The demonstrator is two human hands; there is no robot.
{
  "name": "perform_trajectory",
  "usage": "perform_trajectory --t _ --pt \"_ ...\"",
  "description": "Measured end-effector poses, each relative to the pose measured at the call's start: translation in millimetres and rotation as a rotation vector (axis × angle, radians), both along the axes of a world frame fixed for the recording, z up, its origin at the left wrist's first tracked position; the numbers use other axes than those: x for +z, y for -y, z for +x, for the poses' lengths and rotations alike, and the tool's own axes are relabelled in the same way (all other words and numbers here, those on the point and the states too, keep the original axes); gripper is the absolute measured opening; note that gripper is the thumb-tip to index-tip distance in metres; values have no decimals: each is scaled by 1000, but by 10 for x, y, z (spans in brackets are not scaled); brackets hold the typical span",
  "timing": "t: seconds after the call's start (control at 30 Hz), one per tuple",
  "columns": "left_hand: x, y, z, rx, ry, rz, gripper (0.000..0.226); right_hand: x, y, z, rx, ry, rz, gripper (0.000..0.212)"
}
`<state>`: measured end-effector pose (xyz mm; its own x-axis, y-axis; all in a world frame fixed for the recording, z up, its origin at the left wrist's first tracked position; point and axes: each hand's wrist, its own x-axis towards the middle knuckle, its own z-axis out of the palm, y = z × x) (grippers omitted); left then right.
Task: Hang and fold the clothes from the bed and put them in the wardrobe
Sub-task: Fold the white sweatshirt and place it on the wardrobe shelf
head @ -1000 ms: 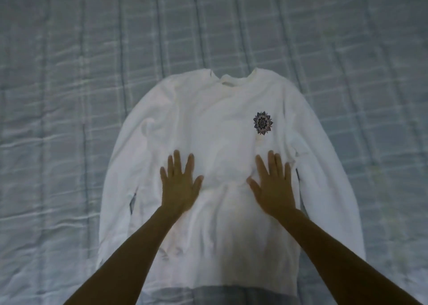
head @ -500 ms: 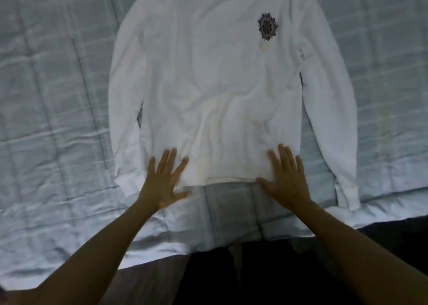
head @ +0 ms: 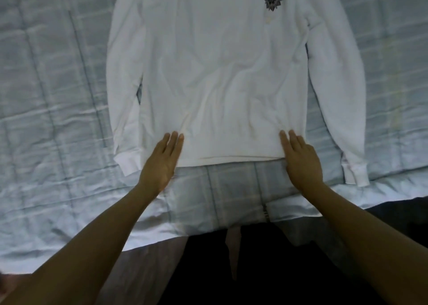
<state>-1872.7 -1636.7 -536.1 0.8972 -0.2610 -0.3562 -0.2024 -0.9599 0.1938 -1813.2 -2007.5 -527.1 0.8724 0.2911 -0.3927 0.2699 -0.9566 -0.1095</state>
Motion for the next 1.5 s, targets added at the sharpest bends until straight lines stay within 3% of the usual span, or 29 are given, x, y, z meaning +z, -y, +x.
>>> perform_trajectory --t 0.1,0.23,0.33,0.43,0.57,0.77,1.07,1.17,1.27,1.5 --pt "149 25 -232 -39 -29 14 84 109 158 -272 33 -26 -43 84" --pt "277 220 -520 -70 -199 150 67 209 306 -670 56 -129 -78 101" --pt "357 289 -460 -37 -304 187 68 235 254 -611 64 -115 -78 77" --pt "503 264 -191 -60 -228 81 39 319 204 -386 25 -21 17 50" --pt "537 213 471 147 -99 7 42 414 72 -14 -136 178 273 39" --pt "430 316 1566 215 -6 -25 43 384 -120 874 -345 301 370 33" --pt "333 1103 3324 178 78 -170 51 105 13 2541 -616 432 351 36" --pt "270 1401 3857 84 123 -179 53 -25 162 2960 -774 385 281 42" --pt "194 1847 4247 -44 165 -187 55 -177 307 3056 -769 301 179 47" --pt "-120 2524 4890 -186 223 -32 52 -272 624 2839 -803 380 141 38"
